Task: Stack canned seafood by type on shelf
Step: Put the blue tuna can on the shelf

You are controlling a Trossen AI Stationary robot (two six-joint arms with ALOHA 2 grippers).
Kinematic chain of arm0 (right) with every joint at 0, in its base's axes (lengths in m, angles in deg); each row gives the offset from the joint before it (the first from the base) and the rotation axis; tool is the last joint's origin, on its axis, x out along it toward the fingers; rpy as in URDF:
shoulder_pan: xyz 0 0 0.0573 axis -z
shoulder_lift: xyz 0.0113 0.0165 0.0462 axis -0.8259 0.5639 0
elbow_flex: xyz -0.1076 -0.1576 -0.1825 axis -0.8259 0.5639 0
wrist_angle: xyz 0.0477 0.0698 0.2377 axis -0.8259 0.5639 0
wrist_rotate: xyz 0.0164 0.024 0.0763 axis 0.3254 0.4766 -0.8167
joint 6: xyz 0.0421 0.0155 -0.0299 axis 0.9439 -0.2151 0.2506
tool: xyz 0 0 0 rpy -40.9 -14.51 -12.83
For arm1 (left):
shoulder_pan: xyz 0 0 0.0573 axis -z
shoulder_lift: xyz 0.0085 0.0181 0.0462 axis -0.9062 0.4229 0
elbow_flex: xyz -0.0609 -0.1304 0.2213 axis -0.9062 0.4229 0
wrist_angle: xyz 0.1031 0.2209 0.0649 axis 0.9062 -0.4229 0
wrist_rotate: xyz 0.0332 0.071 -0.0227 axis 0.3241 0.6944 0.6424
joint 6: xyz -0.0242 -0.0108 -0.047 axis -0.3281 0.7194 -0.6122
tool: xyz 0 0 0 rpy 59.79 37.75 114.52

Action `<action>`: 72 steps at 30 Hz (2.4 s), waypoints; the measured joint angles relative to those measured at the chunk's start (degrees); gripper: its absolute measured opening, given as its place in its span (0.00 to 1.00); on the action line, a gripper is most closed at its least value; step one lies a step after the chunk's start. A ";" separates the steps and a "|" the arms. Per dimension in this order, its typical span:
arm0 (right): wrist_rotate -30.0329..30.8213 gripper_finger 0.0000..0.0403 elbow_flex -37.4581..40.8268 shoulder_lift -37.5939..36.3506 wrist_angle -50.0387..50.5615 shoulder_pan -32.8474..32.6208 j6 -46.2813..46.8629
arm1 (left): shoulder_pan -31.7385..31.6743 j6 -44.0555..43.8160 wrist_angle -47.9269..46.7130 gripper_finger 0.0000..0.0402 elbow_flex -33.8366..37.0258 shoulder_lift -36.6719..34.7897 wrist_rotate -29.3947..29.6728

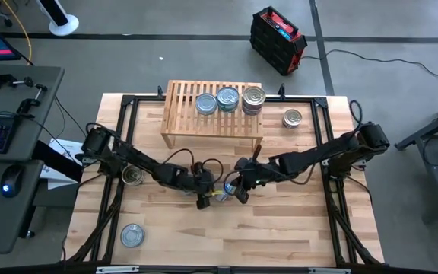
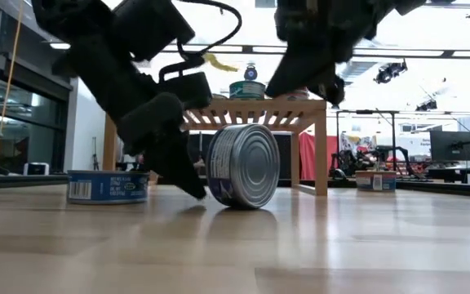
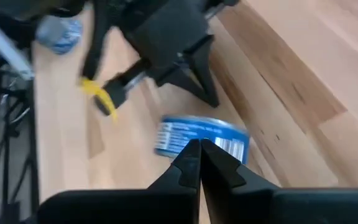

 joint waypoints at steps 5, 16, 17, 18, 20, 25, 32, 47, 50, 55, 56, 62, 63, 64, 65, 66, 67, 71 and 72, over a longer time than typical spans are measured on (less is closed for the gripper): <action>-7.32 0.08 -1.39 -2.13 0.35 1.61 -10.85 | -0.20 1.72 -6.46 0.00 -0.04 -6.71 3.18; -11.73 0.63 -17.91 5.76 22.27 3.69 -38.25 | 0.56 -8.81 -11.59 0.00 -0.12 -28.56 8.05; -11.95 0.67 -19.46 7.02 23.60 3.88 -40.53 | 0.85 -10.48 -11.10 0.00 -0.09 -30.31 8.19; -12.50 0.69 -20.76 8.29 25.21 3.96 -42.79 | 1.15 -12.05 -9.72 0.00 -0.12 -32.07 8.20; -14.17 0.73 -23.09 10.79 27.98 3.92 -47.56 | 2.06 -14.69 -8.93 0.00 -0.11 -35.32 8.18; -15.19 0.72 -27.33 15.65 30.04 3.58 -56.03 | 5.10 -17.43 -2.27 0.00 -0.09 -40.50 8.14; -15.17 0.68 -28.26 19.15 31.84 3.82 -60.59 | 9.37 -16.63 10.84 0.00 -0.14 -42.64 8.00; -13.77 0.63 -28.22 23.84 28.98 3.69 -59.15 | 11.83 -6.26 22.16 0.00 -0.13 -46.26 7.98; -13.21 0.55 -28.78 23.89 29.10 3.50 -56.87 | 11.83 -5.26 19.24 0.00 -0.13 -49.02 7.99; -8.58 0.30 -32.87 23.95 29.86 2.04 -55.60 | 11.83 -5.33 9.17 0.00 -0.11 -55.56 8.06; -7.75 0.28 -34.23 23.97 30.20 1.76 -55.29 | 11.83 -5.40 7.09 0.00 -0.11 -56.70 8.13; -3.58 0.28 -43.26 23.94 32.53 1.37 -51.23 | 11.80 -7.96 -8.00 0.00 -0.13 -58.66 12.05; -2.14 0.28 -45.07 23.94 32.85 1.37 -50.66 | 11.80 -8.39 -10.59 0.00 -0.11 -58.54 12.72; -0.66 0.28 -46.94 23.94 32.95 1.39 -50.41 | 11.80 -9.02 -12.74 0.00 -0.11 -58.39 13.48; 0.86 0.28 -48.76 23.94 32.95 1.50 -50.48 | 11.80 -9.86 -14.49 0.00 -0.11 -58.18 14.31; 2.51 0.28 -50.62 23.92 32.89 1.54 -50.92 | 11.80 -10.59 -16.06 0.00 -0.11 -58.04 15.35; 4.39 0.28 -52.18 23.92 32.57 1.74 -51.73 | 11.80 -11.13 -17.55 0.00 -0.11 -57.80 16.49; 13.98 0.28 -55.14 23.83 29.14 3.17 -55.96 | 11.78 -10.99 -20.03 0.00 -0.11 -57.72 19.29; 16.32 0.28 -55.31 23.83 28.52 3.91 -57.04 | 11.78 -10.46 -20.01 0.00 -0.11 -57.84 19.52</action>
